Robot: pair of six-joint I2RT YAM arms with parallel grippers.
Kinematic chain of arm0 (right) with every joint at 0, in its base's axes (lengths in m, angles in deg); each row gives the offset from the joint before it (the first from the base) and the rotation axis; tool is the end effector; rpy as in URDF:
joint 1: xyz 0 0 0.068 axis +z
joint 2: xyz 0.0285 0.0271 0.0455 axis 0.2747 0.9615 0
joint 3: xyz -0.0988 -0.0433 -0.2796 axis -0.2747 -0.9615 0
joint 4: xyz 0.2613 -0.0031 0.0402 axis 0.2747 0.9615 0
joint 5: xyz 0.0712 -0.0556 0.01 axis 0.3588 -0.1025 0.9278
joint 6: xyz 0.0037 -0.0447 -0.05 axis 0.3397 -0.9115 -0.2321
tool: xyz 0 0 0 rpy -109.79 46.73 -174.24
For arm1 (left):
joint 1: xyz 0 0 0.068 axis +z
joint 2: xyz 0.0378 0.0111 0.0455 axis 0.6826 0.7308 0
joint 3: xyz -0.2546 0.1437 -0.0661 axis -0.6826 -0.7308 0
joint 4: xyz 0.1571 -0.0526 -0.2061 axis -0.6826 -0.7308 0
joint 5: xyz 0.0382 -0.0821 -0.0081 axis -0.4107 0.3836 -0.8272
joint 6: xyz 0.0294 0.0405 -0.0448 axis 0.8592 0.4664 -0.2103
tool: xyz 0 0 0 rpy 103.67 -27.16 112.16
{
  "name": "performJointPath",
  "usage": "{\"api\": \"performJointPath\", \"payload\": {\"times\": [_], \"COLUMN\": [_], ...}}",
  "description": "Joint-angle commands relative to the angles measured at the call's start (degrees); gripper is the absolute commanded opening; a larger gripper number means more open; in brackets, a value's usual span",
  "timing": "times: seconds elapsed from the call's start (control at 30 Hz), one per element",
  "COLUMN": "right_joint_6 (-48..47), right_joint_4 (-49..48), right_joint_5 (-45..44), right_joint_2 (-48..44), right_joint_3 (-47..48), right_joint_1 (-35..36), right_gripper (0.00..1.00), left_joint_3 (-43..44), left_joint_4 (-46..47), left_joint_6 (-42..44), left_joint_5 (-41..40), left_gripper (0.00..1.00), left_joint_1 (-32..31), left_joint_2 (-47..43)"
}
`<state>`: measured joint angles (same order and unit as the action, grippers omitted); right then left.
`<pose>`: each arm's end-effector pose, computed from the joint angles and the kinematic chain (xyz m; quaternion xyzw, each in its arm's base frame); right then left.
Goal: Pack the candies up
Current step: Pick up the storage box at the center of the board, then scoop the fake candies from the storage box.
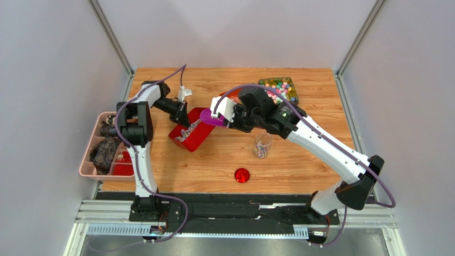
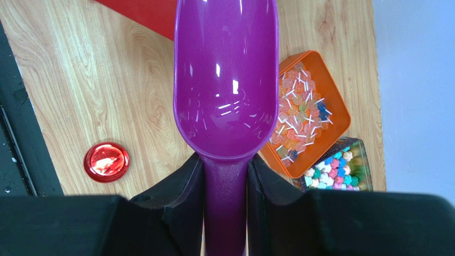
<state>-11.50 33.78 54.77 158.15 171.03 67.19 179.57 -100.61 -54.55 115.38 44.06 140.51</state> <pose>0.2001 0.2541 0.4127 -0.6376 0.6578 0.0802 0.3928 0.4338 -0.0318 0.1704 0.2178 0.8886 -0.3981 0.0668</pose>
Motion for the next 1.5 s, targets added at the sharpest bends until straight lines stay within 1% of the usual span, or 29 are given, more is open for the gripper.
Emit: {"api": "performJointPath", "payload": {"times": [0.0,0.03,0.13,0.2,0.23,0.27,0.3,0.33,0.37,0.43,0.47,0.5,0.57,0.63,0.67,0.73,0.77,0.83,0.97,1.03,1.13,1.23,1.27,1.3,1.37,1.43,1.47], "right_joint_6": [1.2,1.3,1.4,1.5,1.4,1.5,1.5,1.5,1.6,1.7,1.8,1.7,1.4,0.2,-0.2,-1.5,-1.7,-2.6,-5.9,-6.8,-6.5,-6.6,-7.2,-7.7,-9.8,-11.2,-12.3], "right_joint_4": [-0.4,-0.4,-0.4,-0.4,-0.5,-0.6,-0.9,-1.1,-1.2,-1.6,-1.9,-2.5,-2.5,-2.2,-2.1,-2.0,-2.2,-2.6,-4.4,-5.1,-5.2,-5.1,-4.8,-4.7,-3.8,-3.3,-3.3], "right_joint_5": [1.3,1.3,1.7,1.5,1.4,1.0,0.7,0.5,-0.2,-1.2,-2.9,-3.1,-7.9,-10.6,-13.0,-14.8,-15.9,-16.5,-22.2,-23.3,-23.4,-24.6,-25.4,-26.2,-28.9,-31.2,-33.4], "right_joint_2": [0.5,0.5,0.5,0.5,0.5,0.5,0.5,0.6,0.6,1.0,1.2,1.6,2.7,4.3,4.8,6.2,6.4,7.1,7.9,8.6,9.0,9.2,9.2,9.7,10.4,12.1,12.5], "right_joint_3": [2.3,2.3,2.8,3.0,3.0,2.9,2.8,2.8,2.9,3.4,3.5,3.8,4.9,5.7,6.3,6.7,7.0,7.4,7.6,8.7,10.6,11.5,11.6,11.8,12.0,12.1,11.5], "right_joint_1": [0.2,0.3,0.3,0.2,0.2,0.2,0.3,0.2,0.2,0.2,0.4,0.4,1.0,1.5,2.1,2.5,2.9,3.4,6.1,6.6,7.0,7.6,7.8,8.2,9.5,10.6,11.0], "right_gripper": [0.0,0.0,0.0,0.0,0.0,0.0,0.0,0.0,0.0,0.0,0.0,0.0,0.0,0.0,0.0,0.0,0.0,0.0,0.0,0.0,0.0,0.0,0.0,0.0,0.0,0.0,0.0], "left_joint_3": [2.1,2.6,4.8,4.9,3.4,2.1,0.6,-2.1,-3.5,-7.4,-8.6,-9.6,-12.7,-15.9,-16.9,-20.2,-21.7,-25.4,-30.0,-33.3,-37.1,-37.2,-37.1,-36.1,-34.4,-34.0,-34.0], "left_joint_4": [-9.7,-10.1,-14.9,-13.9,-11.8,-6.0,-2.7,0.5,6.5,12.2,16.7,18.5,24.4,28.2,31.6,35.1,39.5,43.8,52.8,56.1,63.8,64.3,63.9,63.3,58.9,58.0,57.8], "left_joint_6": [5.5,5.9,9.6,8.4,4.6,2.2,0.0,-4.6,-6.2,-9.8,-12.2,-13.3,-16.1,-17.9,-18.7,-20.3,-21.0,-23.4,-25.9,-27.4,-30.0,-30.5,-30.7,-30.6,-29.4,-29.7,-29.6], "left_joint_5": [14.5,15.0,16.8,15.4,14.4,11.1,9.2,6.6,2.0,-2.9,-6.9,-8.8,-13.5,-15.5,-16.4,-15.9,-15.0,-14.7,-12.5,-11.2,-8.5,-6.0,-7.3,-9.8,-16.2,-20.6,-23.9], "left_gripper": [0.0,0.0,0.0,0.0,0.0,0.0,0.0,0.0,0.0,0.0,0.0,0.0,0.0,0.0,0.0,0.0,0.0,0.0,0.0,0.0,0.0,0.0,0.0,0.0,0.0,0.0,0.0], "left_joint_1": [-0.4,-0.3,-0.4,-0.3,-0.4,-0.4,-0.4,-0.4,-0.5,-0.5,-0.6,-0.6,-0.6,-0.7,-0.8,-0.7,-0.7,-0.7,-0.7,-0.7,-0.6,-0.4,-0.7,-0.8,-0.8,-0.8,-2.3], "left_joint_2": [-2.3,-2.2,-0.2,0.6,-0.7,-1.8,-3.1,-5.9,-7.4,-11.5,-12.8,-13.8,-16.9,-20.1,-21.1,-24.5,-25.9,-28.9,-32.3,-34.5,-36.6,-35.8,-35.6,-35.0,-34.1,-34.2,-34.5]}}
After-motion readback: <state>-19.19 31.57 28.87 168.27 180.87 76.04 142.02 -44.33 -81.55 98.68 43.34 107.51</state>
